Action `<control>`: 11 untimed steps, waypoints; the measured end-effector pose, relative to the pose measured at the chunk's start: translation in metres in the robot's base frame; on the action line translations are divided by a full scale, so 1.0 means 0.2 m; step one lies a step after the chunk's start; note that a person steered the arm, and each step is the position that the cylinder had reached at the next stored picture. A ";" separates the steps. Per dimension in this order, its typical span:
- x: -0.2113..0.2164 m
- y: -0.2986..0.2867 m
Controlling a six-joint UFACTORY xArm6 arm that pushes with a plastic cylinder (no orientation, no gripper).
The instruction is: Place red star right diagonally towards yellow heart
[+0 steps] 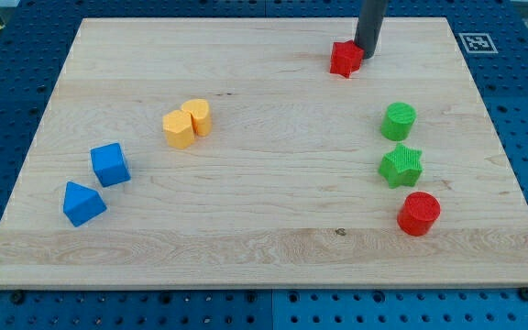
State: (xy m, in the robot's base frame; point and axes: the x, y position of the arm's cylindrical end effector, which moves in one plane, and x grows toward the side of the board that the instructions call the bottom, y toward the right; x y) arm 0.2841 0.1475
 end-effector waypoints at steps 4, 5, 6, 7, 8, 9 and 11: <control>0.21 0.06; 0.11 0.06; 0.09 0.06; 0.09 0.06; 0.11 0.04; 0.13 -0.05; 0.13 -0.24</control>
